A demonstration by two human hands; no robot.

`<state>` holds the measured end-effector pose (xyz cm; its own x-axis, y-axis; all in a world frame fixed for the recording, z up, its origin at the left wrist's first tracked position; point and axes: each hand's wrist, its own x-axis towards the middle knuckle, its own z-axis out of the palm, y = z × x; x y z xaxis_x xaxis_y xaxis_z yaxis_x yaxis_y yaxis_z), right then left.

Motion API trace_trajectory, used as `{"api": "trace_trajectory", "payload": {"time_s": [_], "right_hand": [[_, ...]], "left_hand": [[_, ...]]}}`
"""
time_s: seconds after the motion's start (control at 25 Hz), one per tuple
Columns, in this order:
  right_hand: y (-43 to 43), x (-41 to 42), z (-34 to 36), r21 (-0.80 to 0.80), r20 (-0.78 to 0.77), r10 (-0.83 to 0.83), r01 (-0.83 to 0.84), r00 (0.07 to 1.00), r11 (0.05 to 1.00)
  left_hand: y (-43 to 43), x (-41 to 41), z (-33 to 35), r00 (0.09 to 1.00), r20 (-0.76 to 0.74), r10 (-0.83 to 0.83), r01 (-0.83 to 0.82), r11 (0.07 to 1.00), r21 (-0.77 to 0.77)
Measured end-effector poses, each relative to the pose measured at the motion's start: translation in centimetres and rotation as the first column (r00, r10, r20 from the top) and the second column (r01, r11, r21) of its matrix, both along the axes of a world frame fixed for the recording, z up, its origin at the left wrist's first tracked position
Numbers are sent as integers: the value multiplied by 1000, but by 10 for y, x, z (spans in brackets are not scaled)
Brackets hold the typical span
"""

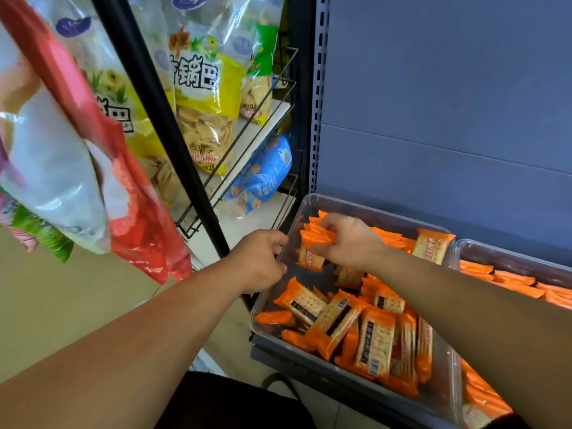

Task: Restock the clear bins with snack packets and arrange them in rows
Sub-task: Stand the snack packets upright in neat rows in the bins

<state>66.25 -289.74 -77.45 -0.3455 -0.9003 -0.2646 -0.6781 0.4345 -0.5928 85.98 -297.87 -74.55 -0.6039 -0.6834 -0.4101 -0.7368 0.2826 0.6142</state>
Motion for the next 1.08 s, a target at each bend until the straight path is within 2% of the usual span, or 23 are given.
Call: {"api": "trace_trajectory", "payload": {"time_s": [0.08, 0.2, 0.28, 0.36, 0.48, 0.56, 0.64, 0.76, 0.88, 1.0, 1.08], "right_hand": [[-8, -2, -14, 66, -202, 115, -104, 973, 992], [-10, -5, -29, 161, -546, 224, -161, 808, 974], [-9, -6, -36, 194, -611, 241, -153, 754, 969], [-8, -4, -43, 183, -619, 231, -148, 750, 972], [-8, -4, -38, 134, -563, 171, -115, 809, 984], [-5, -8, -29, 81, -484, 90, -58, 870, 995], [4, -16, -17, 7, -364, 15, -13, 931, 1000], [25, -28, 6, -86, -115, -106, 97, 988, 992], [51, -25, 31, -15, 68, -150, 152, 986, 988], [73, -8, 48, 108, 67, -41, 33, 997, 994], [83, 3, 64, 218, 81, 40, -57, 996, 974]], "left_hand": [[-2, 1, -6, 1000, 1, -5, 5, 1000, 7], [-5, -2, -7, 1000, 2, -9, 9, 1000, -21], [-3, -4, -5, 999, 11, -53, 54, 998, -39], [3, -7, -5, 982, 67, -177, 178, 984, -8], [11, -11, -12, 893, 233, -386, 383, 922, 57], [14, -15, -20, 852, 303, -427, 425, 902, 78], [17, -20, -24, 836, 340, -432, 449, 893, 29], [26, -28, -22, 749, 457, -481, 572, 817, -77], [34, -35, -21, 721, 448, -529, 608, 793, -43], [36, -41, -13, 766, 367, -528, 540, 838, 77], [39, -44, -4, 822, 333, -461, 473, 880, 50]]}}
